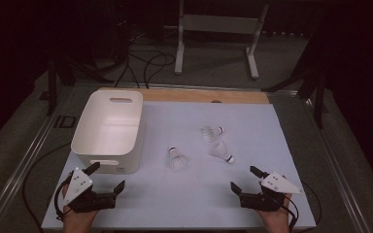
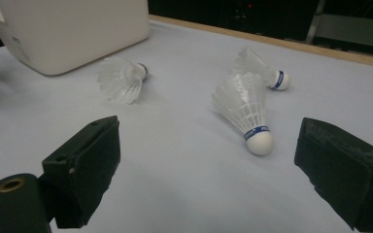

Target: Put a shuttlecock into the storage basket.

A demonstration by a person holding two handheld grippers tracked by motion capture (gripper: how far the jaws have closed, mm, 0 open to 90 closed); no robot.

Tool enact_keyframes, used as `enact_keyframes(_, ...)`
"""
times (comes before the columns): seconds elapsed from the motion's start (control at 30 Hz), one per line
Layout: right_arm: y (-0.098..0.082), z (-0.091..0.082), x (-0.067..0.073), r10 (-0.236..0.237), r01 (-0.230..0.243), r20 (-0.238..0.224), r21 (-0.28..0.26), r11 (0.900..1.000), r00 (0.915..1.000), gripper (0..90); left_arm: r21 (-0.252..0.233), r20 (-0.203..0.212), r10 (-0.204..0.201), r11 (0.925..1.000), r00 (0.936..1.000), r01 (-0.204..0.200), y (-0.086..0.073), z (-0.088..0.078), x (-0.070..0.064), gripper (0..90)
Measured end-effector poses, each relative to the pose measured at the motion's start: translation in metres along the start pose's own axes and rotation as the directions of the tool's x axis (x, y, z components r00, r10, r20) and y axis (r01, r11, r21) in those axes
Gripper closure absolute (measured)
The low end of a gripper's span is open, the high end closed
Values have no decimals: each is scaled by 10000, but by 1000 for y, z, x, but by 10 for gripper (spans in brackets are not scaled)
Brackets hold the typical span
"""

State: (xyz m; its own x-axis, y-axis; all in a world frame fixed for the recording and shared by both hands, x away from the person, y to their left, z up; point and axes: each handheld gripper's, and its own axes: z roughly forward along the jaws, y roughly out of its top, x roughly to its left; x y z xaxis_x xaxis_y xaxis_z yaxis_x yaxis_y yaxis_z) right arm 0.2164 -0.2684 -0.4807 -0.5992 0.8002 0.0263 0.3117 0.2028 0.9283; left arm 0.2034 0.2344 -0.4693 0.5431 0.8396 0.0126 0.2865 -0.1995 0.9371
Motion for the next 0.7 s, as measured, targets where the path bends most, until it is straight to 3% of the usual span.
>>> enact_keyframes(0.4,-1,0,-1,116,-120,438,88,9999,9990,92,72,-160,-3,10000,9999,5,-7,2,2,1)
enact_keyframes(0.5,-1,1,-3,146,-150,165,231,9996,9998,93,133,-206,19,9999,9998,-16,-8,3,1,1)
enact_keyframes(0.7,2,1,0,17,-23,209,279,9996,9998,93,208,-248,99,9997,9996,-94,-9,4,0,2)
